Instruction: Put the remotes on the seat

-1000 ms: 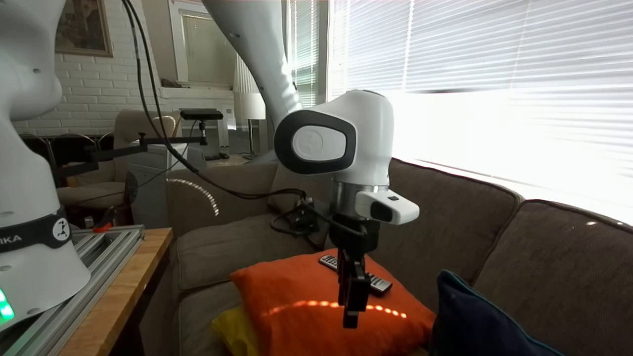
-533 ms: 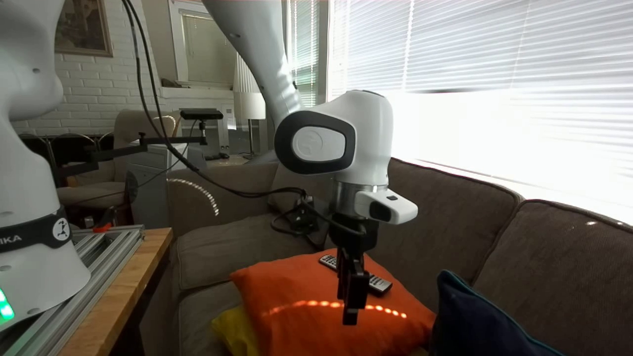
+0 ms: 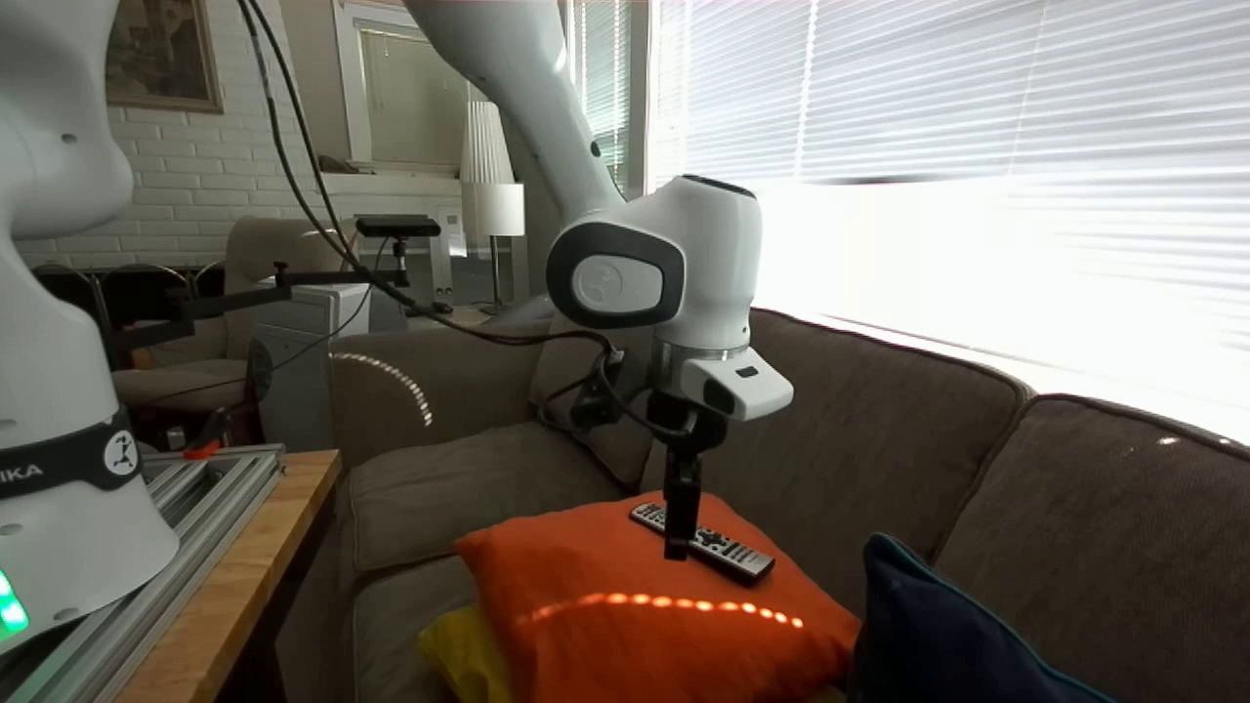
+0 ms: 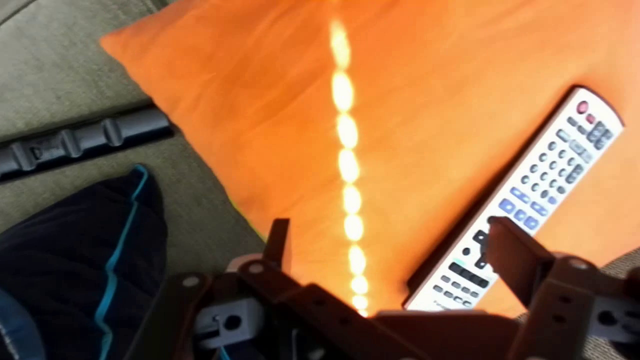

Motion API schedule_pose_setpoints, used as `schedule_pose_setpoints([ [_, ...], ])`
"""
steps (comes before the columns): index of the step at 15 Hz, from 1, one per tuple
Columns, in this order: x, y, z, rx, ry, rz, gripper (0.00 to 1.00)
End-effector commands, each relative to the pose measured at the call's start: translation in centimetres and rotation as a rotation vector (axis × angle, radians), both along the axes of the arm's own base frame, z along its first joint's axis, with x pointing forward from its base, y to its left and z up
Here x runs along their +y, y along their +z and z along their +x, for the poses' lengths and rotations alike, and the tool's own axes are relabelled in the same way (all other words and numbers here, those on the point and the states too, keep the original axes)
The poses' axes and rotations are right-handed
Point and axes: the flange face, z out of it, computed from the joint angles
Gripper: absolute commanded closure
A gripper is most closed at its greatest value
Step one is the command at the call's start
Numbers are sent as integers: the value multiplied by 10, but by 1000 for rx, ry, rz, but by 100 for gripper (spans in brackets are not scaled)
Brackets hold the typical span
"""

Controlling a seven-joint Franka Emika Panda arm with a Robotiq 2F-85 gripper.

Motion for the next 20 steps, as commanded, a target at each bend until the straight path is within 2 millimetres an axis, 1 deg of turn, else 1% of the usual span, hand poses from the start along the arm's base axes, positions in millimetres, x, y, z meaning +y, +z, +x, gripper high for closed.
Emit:
schedule_pose_setpoints([
  [1, 25, -13, 13, -34, -110, 53, 0],
  [5, 50, -34, 27, -83, -112, 46, 0],
  [9, 66, -60, 40, -108, -79, 24, 0],
  [15, 80, -84, 62, -116, -44, 5, 0],
  [19, 84, -91, 77, -119, -53, -5, 0],
  [20, 84, -93, 80, -118, -58, -11, 25],
])
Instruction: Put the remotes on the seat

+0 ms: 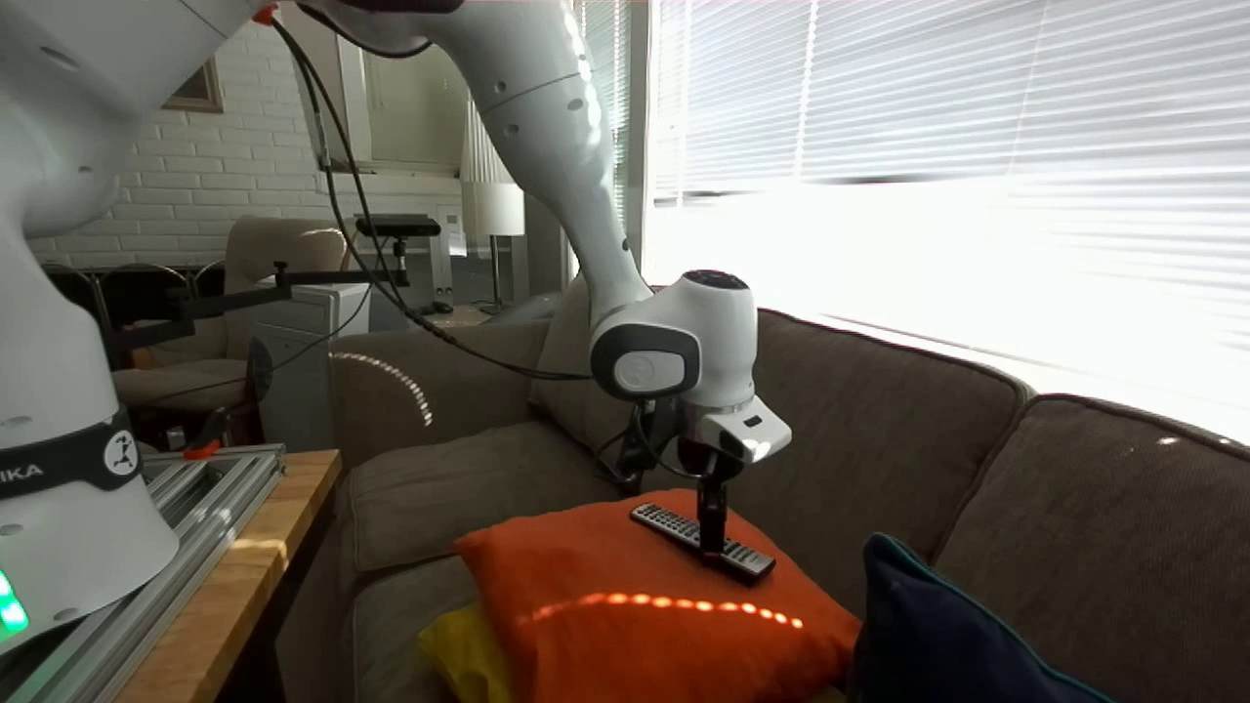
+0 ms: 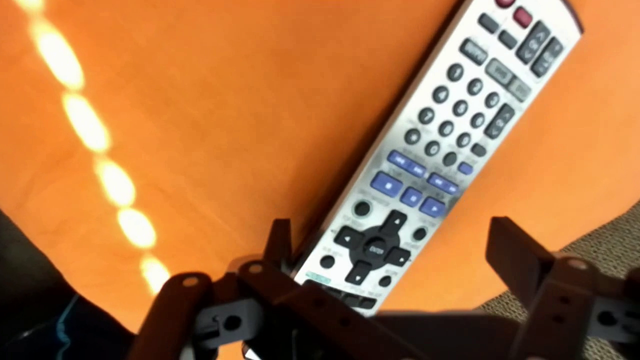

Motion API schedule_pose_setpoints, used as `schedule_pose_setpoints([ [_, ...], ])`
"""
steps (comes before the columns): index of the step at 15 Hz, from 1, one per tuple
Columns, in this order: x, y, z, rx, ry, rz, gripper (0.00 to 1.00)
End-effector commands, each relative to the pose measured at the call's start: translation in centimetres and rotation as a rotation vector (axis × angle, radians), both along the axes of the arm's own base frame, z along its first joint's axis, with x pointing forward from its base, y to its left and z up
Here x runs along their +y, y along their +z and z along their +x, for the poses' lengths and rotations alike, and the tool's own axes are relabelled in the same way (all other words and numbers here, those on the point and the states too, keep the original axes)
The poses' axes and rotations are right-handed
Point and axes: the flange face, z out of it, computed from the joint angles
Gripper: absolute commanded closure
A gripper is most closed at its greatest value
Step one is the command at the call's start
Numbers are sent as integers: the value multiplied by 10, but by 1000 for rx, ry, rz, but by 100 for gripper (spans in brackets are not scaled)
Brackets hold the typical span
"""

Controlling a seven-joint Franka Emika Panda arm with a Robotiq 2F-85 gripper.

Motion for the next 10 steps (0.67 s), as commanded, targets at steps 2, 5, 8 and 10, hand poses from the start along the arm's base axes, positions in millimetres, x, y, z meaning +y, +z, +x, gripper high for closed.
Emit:
schedule_pose_setpoints([
  [2, 2, -11, 20, 3, -43, -31, 34],
  [5, 1, -6, 19, 44, -72, -50, 56],
  [8, -5, 12, 11, 90, -91, -77, 68],
  [10, -13, 29, 3, 107, -67, -90, 69],
])
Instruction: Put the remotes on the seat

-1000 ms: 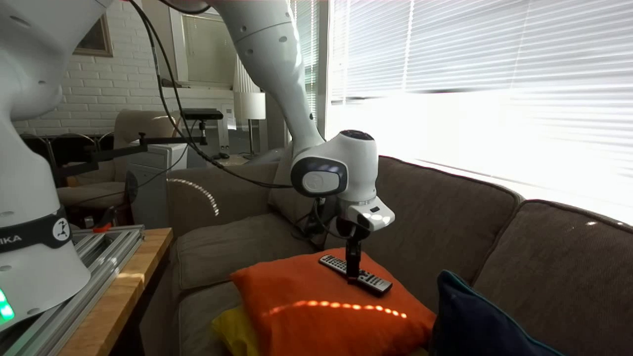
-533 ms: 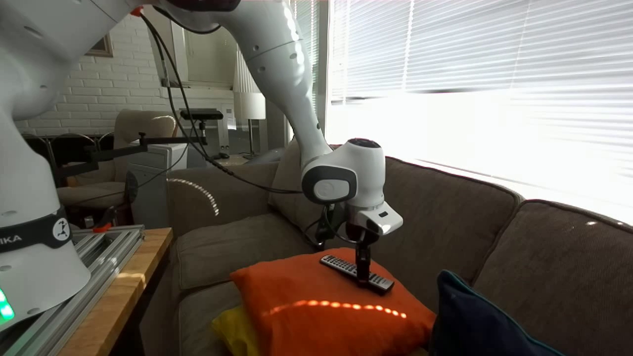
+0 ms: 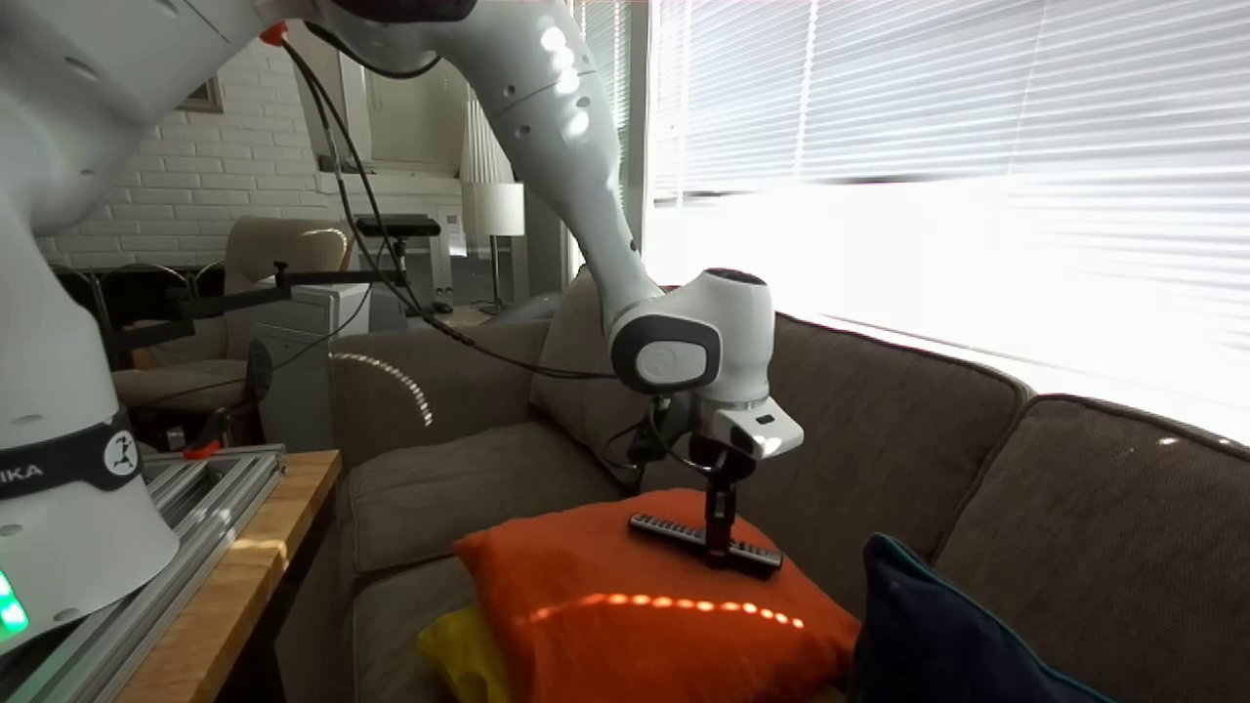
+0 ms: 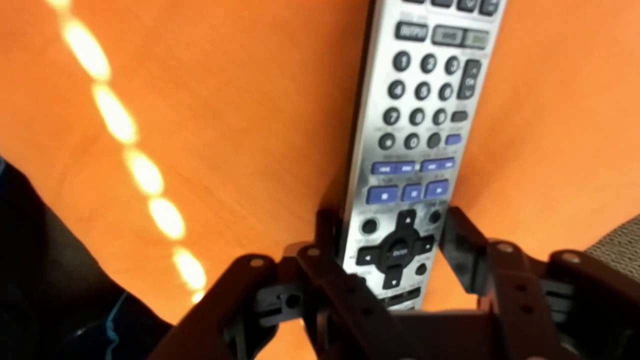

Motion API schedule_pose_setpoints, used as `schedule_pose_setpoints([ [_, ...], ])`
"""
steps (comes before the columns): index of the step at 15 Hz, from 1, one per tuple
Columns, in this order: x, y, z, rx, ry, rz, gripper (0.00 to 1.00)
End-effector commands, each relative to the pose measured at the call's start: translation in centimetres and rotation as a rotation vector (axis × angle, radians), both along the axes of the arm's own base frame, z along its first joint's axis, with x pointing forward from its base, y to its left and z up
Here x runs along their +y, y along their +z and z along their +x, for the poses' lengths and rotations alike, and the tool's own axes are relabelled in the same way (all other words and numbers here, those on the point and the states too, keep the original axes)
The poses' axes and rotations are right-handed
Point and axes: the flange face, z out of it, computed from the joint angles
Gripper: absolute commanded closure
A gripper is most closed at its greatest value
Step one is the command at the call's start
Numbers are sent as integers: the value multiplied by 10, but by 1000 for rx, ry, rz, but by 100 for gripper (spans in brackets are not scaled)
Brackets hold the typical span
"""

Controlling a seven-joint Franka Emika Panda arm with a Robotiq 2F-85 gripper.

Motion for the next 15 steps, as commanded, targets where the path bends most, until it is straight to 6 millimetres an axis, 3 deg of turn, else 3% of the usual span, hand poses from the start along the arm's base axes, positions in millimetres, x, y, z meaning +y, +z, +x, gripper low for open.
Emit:
schedule_pose_setpoints([
  [1, -16, 36, -18, 51, 38, -37, 69],
  [7, -69, 66, -59, 77, 268, -101, 69],
  [15, -160, 63, -114, 179, 627, -156, 69],
])
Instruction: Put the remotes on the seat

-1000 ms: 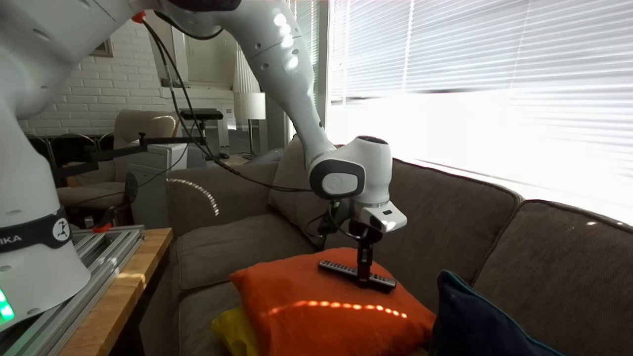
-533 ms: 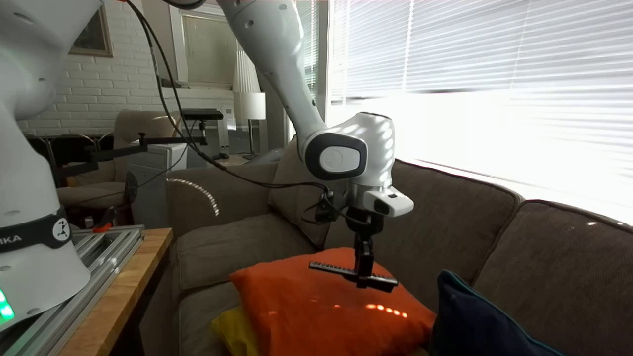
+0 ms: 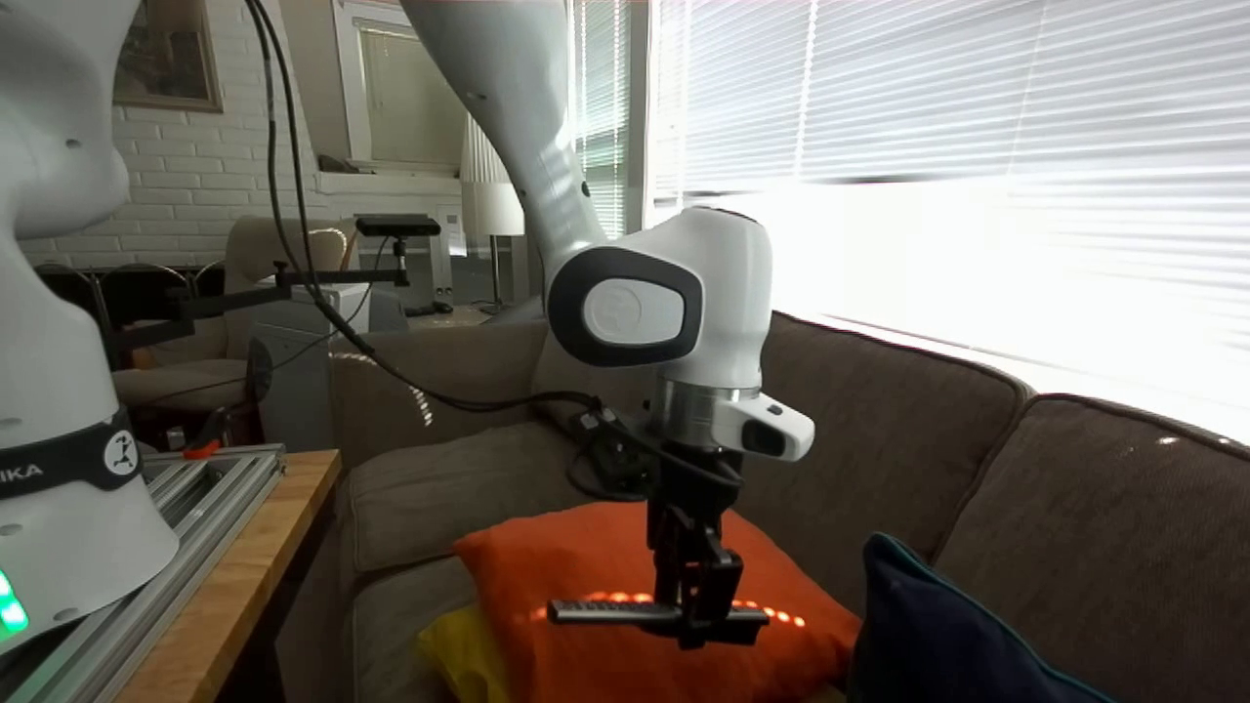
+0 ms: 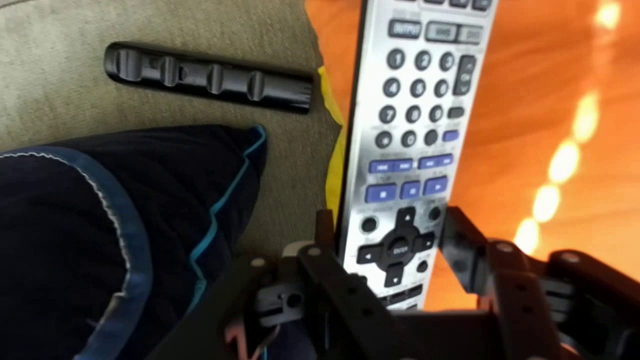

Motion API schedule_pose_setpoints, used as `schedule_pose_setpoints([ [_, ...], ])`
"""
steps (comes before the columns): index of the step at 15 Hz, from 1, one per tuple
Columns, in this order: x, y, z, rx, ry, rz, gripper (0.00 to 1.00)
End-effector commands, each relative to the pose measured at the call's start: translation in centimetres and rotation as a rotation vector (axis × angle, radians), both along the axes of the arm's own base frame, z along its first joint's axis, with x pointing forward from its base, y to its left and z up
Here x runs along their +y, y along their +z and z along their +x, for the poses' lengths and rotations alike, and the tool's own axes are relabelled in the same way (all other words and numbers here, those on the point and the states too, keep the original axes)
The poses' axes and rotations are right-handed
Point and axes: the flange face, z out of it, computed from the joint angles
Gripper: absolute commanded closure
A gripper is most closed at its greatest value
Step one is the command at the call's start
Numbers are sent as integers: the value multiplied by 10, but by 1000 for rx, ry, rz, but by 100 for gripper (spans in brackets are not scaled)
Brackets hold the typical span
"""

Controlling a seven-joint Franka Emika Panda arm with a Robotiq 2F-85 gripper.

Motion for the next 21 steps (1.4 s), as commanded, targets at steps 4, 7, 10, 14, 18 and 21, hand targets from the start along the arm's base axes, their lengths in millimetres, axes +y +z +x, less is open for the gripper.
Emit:
schedule_pose_setpoints([
  [4, -38, -3, -18, 38, 79, -25, 44],
  [7, -41, -4, -20, 40, 88, -26, 44],
  [10, -38, -12, -14, 22, 120, -19, 69],
  [14, -38, -29, 6, -45, 213, -7, 69],
  [18, -43, -48, 25, -84, 325, 20, 69],
  [21, -45, -65, 40, -96, 378, 36, 69],
])
